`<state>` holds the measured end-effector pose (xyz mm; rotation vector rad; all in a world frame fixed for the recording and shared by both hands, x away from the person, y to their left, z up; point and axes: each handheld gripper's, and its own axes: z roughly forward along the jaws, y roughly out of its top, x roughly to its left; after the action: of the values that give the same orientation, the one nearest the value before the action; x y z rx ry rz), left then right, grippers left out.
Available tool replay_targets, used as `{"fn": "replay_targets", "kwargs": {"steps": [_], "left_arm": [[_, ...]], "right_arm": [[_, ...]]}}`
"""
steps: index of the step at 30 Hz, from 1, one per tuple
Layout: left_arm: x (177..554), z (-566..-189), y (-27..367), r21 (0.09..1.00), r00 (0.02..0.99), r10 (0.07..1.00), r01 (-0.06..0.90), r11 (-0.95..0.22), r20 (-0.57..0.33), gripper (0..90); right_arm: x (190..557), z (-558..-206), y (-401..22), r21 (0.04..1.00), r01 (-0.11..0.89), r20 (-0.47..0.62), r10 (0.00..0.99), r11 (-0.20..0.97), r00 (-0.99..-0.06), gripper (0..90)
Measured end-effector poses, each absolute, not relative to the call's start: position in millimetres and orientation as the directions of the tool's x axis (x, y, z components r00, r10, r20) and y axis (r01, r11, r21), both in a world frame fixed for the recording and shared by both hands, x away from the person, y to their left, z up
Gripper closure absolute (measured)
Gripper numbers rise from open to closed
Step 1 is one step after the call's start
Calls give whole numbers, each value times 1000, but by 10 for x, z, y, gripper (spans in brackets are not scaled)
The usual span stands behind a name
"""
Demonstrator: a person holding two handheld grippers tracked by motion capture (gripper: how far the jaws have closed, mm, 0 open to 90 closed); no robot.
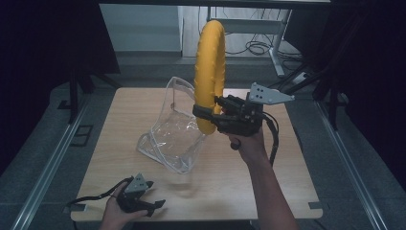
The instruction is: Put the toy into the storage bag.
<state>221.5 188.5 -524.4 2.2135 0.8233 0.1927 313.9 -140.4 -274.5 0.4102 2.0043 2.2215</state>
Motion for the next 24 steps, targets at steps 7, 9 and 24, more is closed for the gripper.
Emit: {"fn": "replay_targets", "kwargs": {"steps": [7, 9, 24], "left_arm": [[2215, -5245, 1884, 700, 783, 612, 499, -511, -111, 186], [2214, -5246, 1885, 699, 784, 611, 498, -513, -109, 186], [2211, -5244, 1887, 699, 785, 610, 496, -514, -109, 186]], "right_arm": [[3143, -2712, -1291, 989, 93, 119, 239, -117, -964, 514], [3149, -2715, -1263, 989, 95, 120, 234, -117, -965, 514], [3204, -2713, -1038, 988, 114, 133, 195, -108, -972, 513]]}}
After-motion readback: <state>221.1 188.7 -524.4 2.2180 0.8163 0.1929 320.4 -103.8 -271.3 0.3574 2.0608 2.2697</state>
